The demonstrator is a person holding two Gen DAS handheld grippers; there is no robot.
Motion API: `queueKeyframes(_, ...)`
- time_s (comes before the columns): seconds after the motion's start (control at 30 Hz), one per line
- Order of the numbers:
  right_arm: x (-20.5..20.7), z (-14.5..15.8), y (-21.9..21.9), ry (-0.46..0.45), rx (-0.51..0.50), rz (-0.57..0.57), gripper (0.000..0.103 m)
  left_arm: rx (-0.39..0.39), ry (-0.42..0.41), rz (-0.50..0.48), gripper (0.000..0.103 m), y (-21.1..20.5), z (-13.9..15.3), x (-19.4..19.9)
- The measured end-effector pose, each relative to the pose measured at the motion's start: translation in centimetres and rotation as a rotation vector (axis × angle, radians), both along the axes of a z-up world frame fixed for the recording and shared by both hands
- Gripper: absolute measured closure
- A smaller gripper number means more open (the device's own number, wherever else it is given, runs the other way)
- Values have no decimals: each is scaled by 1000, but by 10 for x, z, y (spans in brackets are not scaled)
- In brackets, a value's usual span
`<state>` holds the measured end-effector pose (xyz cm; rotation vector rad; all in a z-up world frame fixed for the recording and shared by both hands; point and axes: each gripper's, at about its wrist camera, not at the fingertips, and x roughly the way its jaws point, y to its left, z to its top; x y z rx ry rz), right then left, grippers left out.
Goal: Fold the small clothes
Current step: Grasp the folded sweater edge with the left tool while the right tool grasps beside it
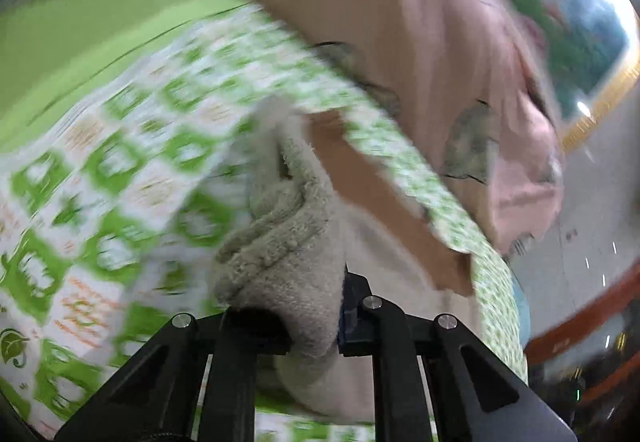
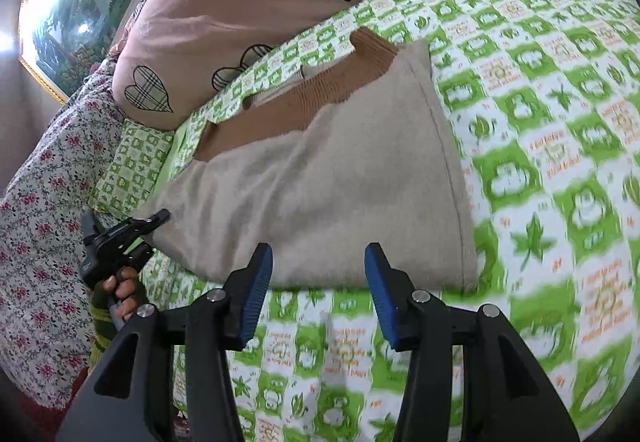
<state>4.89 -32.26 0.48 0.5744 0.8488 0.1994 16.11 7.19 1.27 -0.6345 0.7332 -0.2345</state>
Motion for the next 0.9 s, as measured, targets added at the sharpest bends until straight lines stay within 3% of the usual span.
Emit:
queueKeyframes(0.17, 33, 3, -16, -5, 48, 34, 54, 85, -75, -209, 92, -79, 31, -7)
queueKeyframes(0.3, 60, 2, -27, 14, 108, 61, 53, 120, -70, -357, 92, -137, 22, -10)
queueKeyframes(0.37, 76, -1, -32, 22, 155, 69, 45, 130, -49, -400, 93, -158, 10, -11)
queueKeyframes(0.6, 123, -20, -1, 99, 254, 192, 42, 60, 11, -403, 93, -163, -16, -6)
queueKeyframes(0.83, 183, -32, 31, 126, 362, 249, 42, 108, -10, -416, 93, -166, -11, -14)
queueKeyframes(0.9, 206, -37, 38, 153, 342, 228, 42, 112, -8, -419, 93, -166, -11, -15)
